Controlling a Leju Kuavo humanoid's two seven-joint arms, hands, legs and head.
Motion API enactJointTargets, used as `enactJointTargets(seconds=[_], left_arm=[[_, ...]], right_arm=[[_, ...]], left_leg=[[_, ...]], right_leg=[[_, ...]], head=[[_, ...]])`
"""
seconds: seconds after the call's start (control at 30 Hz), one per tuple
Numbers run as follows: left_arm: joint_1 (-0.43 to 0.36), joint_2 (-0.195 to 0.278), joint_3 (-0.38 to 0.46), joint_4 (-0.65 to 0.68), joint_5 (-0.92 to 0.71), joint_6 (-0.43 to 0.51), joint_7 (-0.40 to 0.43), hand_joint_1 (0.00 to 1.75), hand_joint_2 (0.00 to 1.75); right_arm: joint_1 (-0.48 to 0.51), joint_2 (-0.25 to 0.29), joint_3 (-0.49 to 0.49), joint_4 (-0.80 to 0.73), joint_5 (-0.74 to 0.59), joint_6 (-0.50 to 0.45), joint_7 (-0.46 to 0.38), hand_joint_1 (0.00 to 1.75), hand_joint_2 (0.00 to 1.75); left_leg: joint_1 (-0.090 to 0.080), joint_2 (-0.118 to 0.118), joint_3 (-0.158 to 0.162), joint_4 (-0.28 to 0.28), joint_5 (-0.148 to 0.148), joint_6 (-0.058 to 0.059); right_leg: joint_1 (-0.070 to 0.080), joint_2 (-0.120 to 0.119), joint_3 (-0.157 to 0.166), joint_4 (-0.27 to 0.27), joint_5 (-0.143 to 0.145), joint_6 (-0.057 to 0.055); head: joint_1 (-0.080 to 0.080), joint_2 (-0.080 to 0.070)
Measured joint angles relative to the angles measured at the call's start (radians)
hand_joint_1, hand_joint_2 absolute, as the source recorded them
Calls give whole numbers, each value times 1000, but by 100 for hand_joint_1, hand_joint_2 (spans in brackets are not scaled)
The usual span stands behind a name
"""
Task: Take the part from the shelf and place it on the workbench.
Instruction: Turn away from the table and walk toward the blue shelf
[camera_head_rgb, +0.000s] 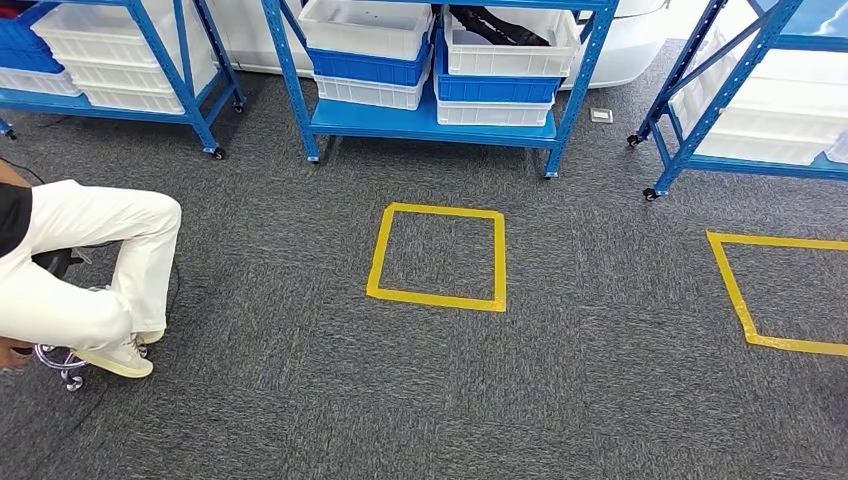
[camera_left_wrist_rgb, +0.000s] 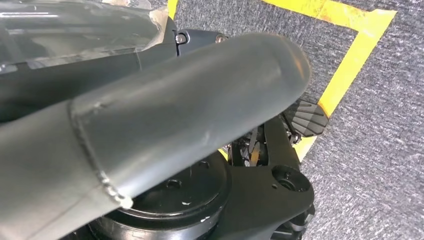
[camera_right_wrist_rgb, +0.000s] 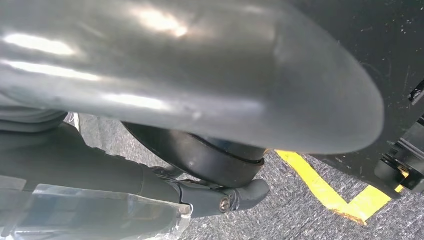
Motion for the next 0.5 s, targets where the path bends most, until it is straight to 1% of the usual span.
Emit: enactJointTargets(seconds=[0.07,0.1,0.13,0.17,0.2,0.23,0.27,0.3,0.33,0.37,0.4,0.43,0.47,0.5], left_arm=[[0,-2,0,0,0,4,0,0,0],[0,-3,1,0,0,4,0,0,0],[-1,-4,1,0,0,5,0,0,0],[-1,-7,1,0,1,4,0,0,0],[-3,-8,1,0,1,4,0,0,0],[-3,-10,1,0,2,4,0,0,0],[-4,-11,1,0,3,3,0,0,0],[-5,-11,1,0,3,2,0,0,0],[-5,-11,1,0,4,2,1,0,0],[-5,-12,2,0,5,2,2,0,0],[-5,-13,2,0,5,3,3,0,0],[-5,-14,3,0,6,3,4,0,0],[-5,-14,4,-1,6,5,5,0,0],[-5,-15,5,-1,6,6,6,0,0]], right_arm=[[0,1,0,0,2,0,0,0,0],[-1,2,0,0,3,0,0,0,0],[-1,1,0,0,4,0,0,0,0],[-1,1,0,0,5,0,0,0,0],[-1,1,0,0,6,0,0,0,0],[-1,0,0,0,8,0,0,0,0],[-1,0,0,0,10,0,-1,0,0],[-2,-1,0,0,12,0,-2,0,0],[-4,-1,0,0,14,0,-3,0,0],[-5,-2,0,0,16,0,-3,0,0],[-6,-3,0,0,16,0,-3,0,0],[-5,-4,0,0,17,0,-3,0,0],[-4,-4,0,0,18,0,-2,0,0],[-2,-3,0,0,19,0,-2,0,0]], left_leg=[[-2,0,-1,0,-2,5],[-1,-2,1,-6,-2,10],[2,-2,7,-15,1,15],[5,-4,15,-26,4,20],[9,-5,23,-37,7,25],[12,-6,28,-42,9,27],[13,-7,30,-43,9,28],[13,-9,31,-43,8,27],[14,-12,33,-43,6,25],[16,-16,37,-42,3,22],[18,-21,42,-41,-1,16],[21,-25,48,-39,-7,10],[21,-29,52,-35,-14,1],[20,-32,54,-30,-21,-7]], right_leg=[[-2,-1,2,-2,0,2],[-1,-1,7,-5,0,6],[0,-1,9,-5,-1,9],[1,2,4,8,-9,11],[2,6,-11,42,-25,10],[0,10,-42,99,-48,8],[-1,14,-80,169,-74,6],[-3,16,-117,233,-92,7],[-5,17,-142,271,-97,12],[-9,17,-149,271,-85,22],[-14,17,-134,229,-57,35],[-20,17,-105,160,-21,49],[-23,18,-78,95,8,58],[-25,19,-56,46,27,57]], head=[[0,0],[0,0],[0,0],[0,0],[2,0],[4,0],[5,0],[7,0],[7,0],[7,0],[8,0],[8,0],[11,0],[12,0]])
